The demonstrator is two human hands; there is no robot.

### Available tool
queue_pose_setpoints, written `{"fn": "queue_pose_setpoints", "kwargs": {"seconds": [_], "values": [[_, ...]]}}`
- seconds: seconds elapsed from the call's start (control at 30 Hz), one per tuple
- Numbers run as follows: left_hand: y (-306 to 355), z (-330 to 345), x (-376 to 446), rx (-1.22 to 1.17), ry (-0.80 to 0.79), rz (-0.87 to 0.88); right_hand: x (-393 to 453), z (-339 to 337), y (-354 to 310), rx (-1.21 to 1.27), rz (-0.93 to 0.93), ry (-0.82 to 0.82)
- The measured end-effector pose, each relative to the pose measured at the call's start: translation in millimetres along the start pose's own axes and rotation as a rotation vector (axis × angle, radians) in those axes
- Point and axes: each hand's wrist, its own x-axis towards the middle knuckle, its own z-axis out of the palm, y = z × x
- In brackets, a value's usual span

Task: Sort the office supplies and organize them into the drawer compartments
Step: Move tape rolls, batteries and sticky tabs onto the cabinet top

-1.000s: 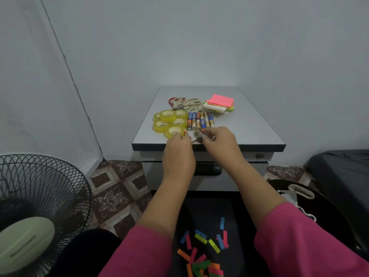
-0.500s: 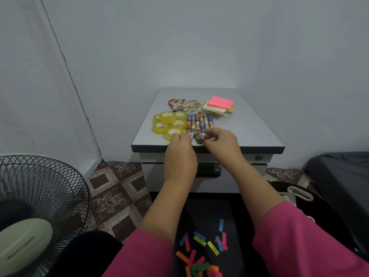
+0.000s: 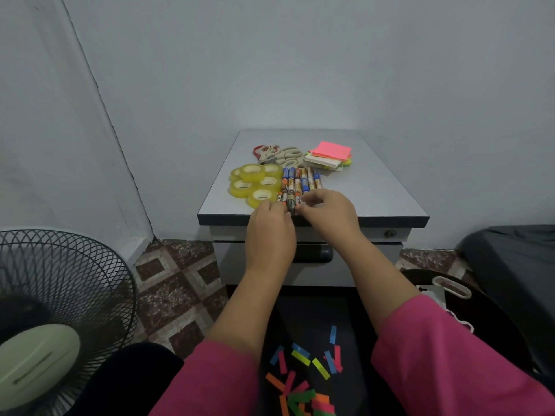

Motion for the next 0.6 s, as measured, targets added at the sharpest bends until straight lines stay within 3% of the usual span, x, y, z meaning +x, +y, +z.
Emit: {"fn": "queue_pose_setpoints", "kwargs": {"seconds": [0.3, 0.6], "values": [[5.4, 0.1, 12.9, 0.101, -0.048, -0.103, 2.7, 1.8, -2.1, -0.089, -0.008, -0.001], [4.1, -1.7, 12.5, 0.143, -0.086, -0.066, 2.3, 2.0, -2.0, -0.123, -0.017, -0.016]]}}
